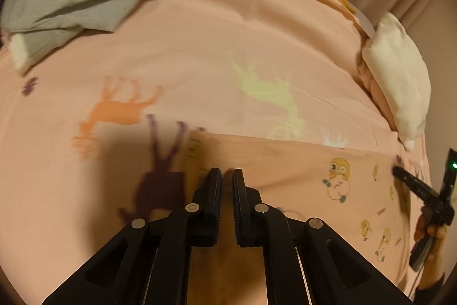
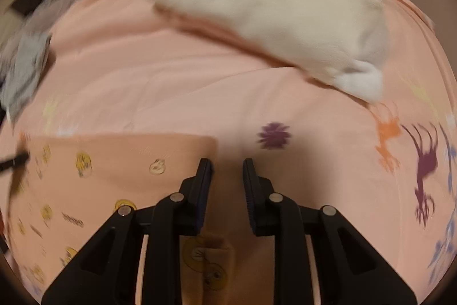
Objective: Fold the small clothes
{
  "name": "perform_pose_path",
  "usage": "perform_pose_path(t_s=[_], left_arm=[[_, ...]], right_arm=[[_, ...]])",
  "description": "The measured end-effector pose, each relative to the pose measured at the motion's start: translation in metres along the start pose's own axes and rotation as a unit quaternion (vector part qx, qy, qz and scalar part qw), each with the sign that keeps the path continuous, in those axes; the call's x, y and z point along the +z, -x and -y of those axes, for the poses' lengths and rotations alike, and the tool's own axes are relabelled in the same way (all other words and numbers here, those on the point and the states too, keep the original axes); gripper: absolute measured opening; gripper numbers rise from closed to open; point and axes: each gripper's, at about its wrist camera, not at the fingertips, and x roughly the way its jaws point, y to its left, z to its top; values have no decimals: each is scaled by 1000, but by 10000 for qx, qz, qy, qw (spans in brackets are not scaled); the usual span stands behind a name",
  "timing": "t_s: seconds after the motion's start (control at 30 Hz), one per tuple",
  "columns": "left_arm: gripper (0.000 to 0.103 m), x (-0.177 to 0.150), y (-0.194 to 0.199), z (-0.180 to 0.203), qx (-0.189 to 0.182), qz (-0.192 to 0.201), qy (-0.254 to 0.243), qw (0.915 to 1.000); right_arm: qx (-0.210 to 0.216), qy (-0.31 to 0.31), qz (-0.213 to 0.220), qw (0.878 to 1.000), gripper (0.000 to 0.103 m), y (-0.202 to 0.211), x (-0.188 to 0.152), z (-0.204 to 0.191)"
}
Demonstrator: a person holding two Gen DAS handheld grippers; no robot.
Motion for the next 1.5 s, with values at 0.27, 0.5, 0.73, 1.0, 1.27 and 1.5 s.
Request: perform_pose_path(t_s=[0.27,0.5,0.73,1.0,1.27,1.5], left_arm=[[7,-40,58,13,-214,249,-616,9976],[7,-97,82,54,-121,269,-1501,9882],[25,-129,75,67,167,2,-1758,9843],[31,-150,72,63,291,-138,-1690,9851],[31,-156,75,61,300,-153,-1676,9853],[31,-162,79,57,284,-158,-1586,9868]], right_arm=[[628,196,448,9968,28,71,-35,-3],[1065,565,241,9924,29,101,-104,-17],[1025,551,-65,9932,31,99,-143,-18],[980,275,-67,9948,31,101,-157,-10],[881,42,-48,9961,31,107,-167,2],[900,-226,-110,9956,39,112,-179,18]])
